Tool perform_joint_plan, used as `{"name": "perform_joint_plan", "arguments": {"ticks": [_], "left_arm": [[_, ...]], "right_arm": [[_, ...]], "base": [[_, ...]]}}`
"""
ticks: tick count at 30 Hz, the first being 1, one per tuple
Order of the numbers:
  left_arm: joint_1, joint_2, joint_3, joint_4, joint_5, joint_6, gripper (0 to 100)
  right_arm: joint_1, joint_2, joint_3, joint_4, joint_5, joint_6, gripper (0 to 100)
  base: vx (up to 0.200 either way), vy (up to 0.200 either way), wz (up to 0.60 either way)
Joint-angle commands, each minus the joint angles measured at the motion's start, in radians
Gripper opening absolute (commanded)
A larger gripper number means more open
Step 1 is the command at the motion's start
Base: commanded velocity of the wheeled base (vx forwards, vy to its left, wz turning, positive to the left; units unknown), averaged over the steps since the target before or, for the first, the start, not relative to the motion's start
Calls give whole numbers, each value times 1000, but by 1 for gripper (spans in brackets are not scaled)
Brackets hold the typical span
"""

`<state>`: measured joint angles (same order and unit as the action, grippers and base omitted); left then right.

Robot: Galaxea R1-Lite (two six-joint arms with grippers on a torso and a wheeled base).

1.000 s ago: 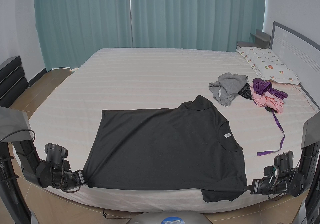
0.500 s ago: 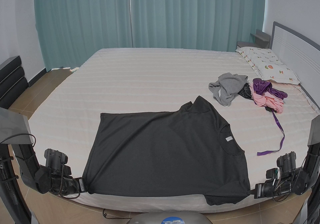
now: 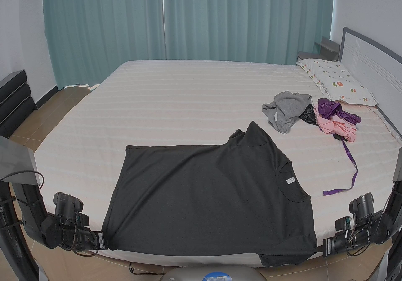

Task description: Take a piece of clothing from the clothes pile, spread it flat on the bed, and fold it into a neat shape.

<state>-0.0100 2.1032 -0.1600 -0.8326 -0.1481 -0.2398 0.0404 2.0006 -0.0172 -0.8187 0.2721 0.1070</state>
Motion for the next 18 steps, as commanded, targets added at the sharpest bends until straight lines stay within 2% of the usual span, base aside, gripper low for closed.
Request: {"name": "perform_joint_plan", "arguments": {"ticks": [1,9,18], "left_arm": [[-1,-28,28,0,1,22,0],[-11,-32,59,1,55,51,0],[-27,-40,79,0,67,77,0]], "right_arm": [[-1,-42,17,16,-1,-3,0],[-1,-86,17,93,-5,-47,0],[-1,-112,17,119,-28,-66,0]], "base": [[0,0,0],[0,0,0],[0,0,0]]}}
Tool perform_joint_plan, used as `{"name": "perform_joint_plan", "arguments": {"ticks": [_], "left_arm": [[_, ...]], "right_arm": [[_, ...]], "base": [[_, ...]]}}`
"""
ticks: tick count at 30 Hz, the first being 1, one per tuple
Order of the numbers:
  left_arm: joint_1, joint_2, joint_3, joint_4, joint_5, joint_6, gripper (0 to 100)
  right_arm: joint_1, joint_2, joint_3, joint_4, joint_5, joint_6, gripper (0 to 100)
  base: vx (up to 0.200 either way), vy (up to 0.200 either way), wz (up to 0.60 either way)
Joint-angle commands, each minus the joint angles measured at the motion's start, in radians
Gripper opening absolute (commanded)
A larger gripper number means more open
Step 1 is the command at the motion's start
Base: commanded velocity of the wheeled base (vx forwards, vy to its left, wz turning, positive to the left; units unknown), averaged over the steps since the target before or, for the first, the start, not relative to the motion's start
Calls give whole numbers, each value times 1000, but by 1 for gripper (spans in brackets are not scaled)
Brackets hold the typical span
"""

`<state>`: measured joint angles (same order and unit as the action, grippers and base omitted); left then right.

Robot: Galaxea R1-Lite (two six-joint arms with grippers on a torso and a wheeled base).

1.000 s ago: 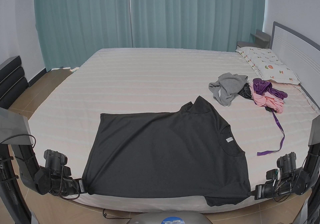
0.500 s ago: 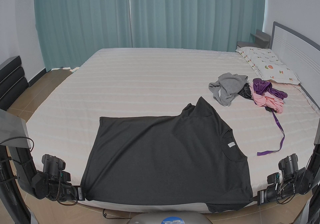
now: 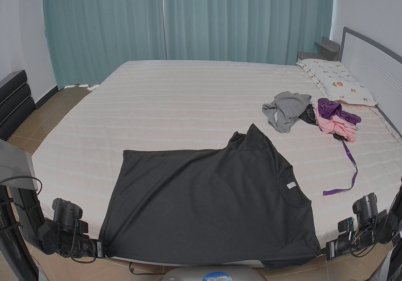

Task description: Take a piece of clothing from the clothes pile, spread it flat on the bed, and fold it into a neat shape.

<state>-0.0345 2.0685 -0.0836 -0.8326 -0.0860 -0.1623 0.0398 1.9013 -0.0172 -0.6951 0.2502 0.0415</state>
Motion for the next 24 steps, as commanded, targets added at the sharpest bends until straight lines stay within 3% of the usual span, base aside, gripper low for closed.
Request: {"name": "perform_joint_plan", "arguments": {"ticks": [1,8,10,15,24], "left_arm": [[-1,-11,-2,0,12,-2,0],[-1,-77,-65,-2,31,-71,0],[-2,-100,-127,0,32,-171,0],[-2,-114,-199,0,35,-261,0],[-39,-185,-231,18,46,-293,0]], "right_arm": [[0,-14,17,-11,-6,0,0],[0,-41,-10,-99,1,26,0],[2,-25,-49,-142,1,92,0],[2,-18,-125,-167,-6,182,0],[-8,-18,-188,-167,-29,209,0]], "base": [[0,0,0],[0,0,0],[0,0,0],[0,0,0],[0,0,0]]}}
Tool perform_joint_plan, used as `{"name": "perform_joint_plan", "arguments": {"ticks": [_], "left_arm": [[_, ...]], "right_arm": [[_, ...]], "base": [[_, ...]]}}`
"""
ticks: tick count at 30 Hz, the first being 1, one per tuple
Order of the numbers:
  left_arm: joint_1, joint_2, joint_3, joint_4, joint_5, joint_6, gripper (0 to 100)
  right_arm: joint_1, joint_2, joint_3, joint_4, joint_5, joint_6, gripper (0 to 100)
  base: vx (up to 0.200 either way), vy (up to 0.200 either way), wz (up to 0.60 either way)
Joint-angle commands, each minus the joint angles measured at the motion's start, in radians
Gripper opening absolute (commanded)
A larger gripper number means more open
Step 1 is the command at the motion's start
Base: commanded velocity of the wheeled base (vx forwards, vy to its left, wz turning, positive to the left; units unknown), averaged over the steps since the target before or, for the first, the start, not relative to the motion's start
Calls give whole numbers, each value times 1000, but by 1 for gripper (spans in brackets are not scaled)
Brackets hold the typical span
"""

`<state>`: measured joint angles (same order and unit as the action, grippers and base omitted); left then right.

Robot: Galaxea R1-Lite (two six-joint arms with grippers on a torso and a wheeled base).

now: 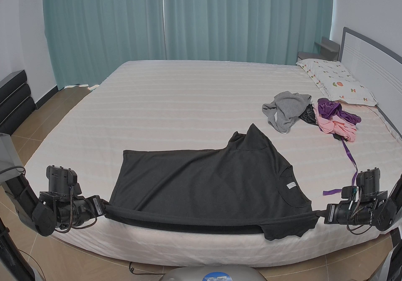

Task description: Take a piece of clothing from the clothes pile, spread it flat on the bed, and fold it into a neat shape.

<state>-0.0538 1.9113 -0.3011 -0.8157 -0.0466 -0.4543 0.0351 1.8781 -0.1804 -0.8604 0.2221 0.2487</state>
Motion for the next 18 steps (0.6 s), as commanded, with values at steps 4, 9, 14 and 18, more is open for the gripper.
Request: {"name": "perform_joint_plan", "arguments": {"ticks": [4,9,14,18], "left_arm": [[-21,11,-35,1,10,-3,0],[-20,52,-66,0,34,-3,0],[-20,72,-89,0,85,-3,0],[-27,106,-116,3,90,-4,0]], "right_arm": [[-1,16,-44,0,0,15,0],[-3,55,-94,-2,-1,23,0],[9,69,-133,9,-1,43,0],[9,108,-183,11,-3,43,0]], "base": [[0,0,0],[0,0,0],[0,0,0],[0,0,0]]}}
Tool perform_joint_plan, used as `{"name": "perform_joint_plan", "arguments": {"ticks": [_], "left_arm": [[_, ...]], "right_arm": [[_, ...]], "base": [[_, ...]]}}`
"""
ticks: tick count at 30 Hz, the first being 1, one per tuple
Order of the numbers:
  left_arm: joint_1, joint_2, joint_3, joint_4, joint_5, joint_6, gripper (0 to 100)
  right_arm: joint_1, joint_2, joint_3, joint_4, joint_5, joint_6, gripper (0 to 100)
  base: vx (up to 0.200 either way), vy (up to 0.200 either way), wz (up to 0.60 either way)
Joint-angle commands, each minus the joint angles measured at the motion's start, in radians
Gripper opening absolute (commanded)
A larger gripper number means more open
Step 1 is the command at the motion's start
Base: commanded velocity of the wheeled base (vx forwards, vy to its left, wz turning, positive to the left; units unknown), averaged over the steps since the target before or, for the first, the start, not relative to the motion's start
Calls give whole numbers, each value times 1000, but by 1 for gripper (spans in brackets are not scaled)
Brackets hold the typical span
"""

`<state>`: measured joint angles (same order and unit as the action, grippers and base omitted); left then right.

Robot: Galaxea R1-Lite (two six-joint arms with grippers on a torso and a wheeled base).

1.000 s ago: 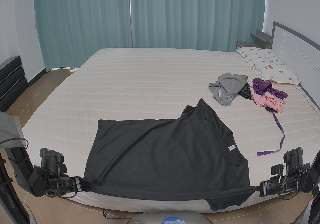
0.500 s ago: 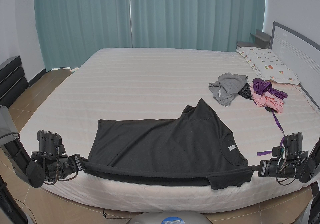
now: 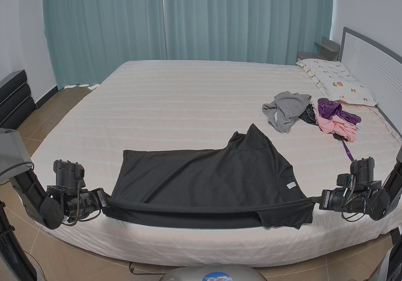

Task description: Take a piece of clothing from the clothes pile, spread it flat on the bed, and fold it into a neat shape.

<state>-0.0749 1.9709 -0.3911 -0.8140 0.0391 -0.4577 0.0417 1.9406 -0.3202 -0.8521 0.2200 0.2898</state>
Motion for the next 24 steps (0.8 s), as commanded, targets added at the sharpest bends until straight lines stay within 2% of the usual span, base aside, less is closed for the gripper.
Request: {"name": "perform_joint_plan", "arguments": {"ticks": [1,11,20,24], "left_arm": [[-8,51,-29,1,4,-1,0],[-8,123,-103,4,4,-38,0],[-8,184,-161,3,2,-42,0],[-9,226,-213,4,2,-104,0]], "right_arm": [[1,49,-48,2,-1,2,0],[3,93,-112,19,-8,2,0],[23,123,-244,170,-8,2,0],[26,181,-290,171,-37,2,0]], "base": [[0,0,0],[0,0,0],[0,0,0],[0,0,0]]}}
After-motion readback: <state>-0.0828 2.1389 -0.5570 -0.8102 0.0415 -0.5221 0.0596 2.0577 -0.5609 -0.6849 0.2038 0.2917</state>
